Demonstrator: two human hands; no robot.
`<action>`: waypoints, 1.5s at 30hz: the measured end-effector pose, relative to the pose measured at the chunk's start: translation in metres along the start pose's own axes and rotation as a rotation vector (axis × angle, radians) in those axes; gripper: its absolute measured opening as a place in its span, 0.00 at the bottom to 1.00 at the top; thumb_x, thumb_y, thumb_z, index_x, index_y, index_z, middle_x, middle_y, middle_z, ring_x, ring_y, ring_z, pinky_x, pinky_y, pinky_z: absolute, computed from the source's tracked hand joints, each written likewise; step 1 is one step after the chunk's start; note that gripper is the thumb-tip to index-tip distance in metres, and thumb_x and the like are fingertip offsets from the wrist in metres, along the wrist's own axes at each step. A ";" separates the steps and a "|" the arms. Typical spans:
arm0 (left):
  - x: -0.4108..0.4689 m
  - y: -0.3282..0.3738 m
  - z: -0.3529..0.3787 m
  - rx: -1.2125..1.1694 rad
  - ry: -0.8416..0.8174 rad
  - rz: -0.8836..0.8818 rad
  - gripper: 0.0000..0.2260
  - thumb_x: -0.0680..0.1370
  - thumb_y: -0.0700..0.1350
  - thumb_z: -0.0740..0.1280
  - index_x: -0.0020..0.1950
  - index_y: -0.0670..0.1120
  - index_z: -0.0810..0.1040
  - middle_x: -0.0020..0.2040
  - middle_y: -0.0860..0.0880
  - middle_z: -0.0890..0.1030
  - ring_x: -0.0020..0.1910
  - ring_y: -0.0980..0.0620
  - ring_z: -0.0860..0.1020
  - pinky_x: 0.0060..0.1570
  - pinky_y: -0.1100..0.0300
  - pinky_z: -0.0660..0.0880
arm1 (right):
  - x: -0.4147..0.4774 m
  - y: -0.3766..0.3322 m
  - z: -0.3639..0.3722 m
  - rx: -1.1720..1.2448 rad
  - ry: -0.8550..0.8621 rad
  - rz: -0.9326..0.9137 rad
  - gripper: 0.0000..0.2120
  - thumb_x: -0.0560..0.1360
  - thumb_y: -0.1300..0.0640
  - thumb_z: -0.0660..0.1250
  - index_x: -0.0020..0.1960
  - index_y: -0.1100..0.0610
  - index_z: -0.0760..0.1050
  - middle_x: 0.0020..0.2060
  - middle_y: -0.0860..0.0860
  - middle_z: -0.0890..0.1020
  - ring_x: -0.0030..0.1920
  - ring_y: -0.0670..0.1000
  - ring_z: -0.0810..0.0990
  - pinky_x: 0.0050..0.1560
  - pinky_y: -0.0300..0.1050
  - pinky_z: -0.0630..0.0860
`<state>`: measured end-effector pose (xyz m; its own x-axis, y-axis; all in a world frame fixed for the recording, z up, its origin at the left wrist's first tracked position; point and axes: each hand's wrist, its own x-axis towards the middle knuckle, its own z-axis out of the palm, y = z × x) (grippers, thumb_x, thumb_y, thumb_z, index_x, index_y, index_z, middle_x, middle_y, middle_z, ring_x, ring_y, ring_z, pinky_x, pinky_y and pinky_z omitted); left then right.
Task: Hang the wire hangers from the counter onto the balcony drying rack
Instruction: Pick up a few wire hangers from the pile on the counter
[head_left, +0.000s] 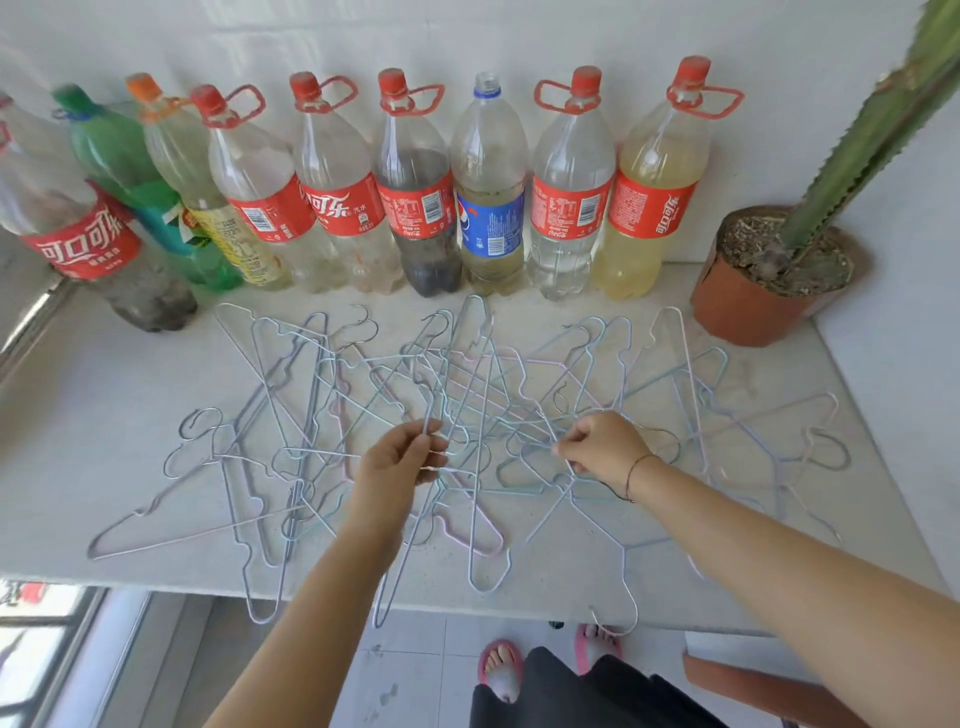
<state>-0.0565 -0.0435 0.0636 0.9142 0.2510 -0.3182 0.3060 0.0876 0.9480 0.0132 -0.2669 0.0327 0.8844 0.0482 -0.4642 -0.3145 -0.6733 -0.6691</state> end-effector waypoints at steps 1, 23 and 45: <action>-0.003 -0.002 0.004 0.001 -0.023 -0.004 0.12 0.80 0.34 0.58 0.49 0.47 0.78 0.41 0.49 0.81 0.38 0.54 0.78 0.41 0.63 0.74 | -0.001 -0.006 -0.003 0.016 0.003 -0.004 0.06 0.69 0.57 0.70 0.37 0.60 0.79 0.30 0.56 0.81 0.32 0.52 0.78 0.42 0.47 0.78; -0.018 0.012 0.039 -0.051 -0.304 -0.016 0.05 0.80 0.37 0.61 0.50 0.45 0.65 0.41 0.44 0.82 0.25 0.49 0.73 0.27 0.61 0.69 | -0.015 -0.112 -0.023 0.172 -0.161 -0.055 0.02 0.72 0.68 0.66 0.40 0.64 0.76 0.28 0.57 0.74 0.25 0.49 0.70 0.28 0.37 0.72; -0.014 0.032 0.044 -0.026 -0.178 0.120 0.07 0.75 0.33 0.66 0.47 0.44 0.72 0.45 0.43 0.78 0.35 0.54 0.79 0.34 0.68 0.73 | -0.064 -0.086 0.003 0.703 -0.149 0.031 0.08 0.76 0.62 0.62 0.39 0.55 0.75 0.36 0.52 0.78 0.40 0.49 0.77 0.41 0.41 0.72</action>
<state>-0.0480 -0.0862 0.0982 0.9768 0.0871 -0.1955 0.1874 0.0929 0.9779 -0.0174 -0.2098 0.1184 0.8309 0.1708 -0.5296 -0.5305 -0.0443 -0.8465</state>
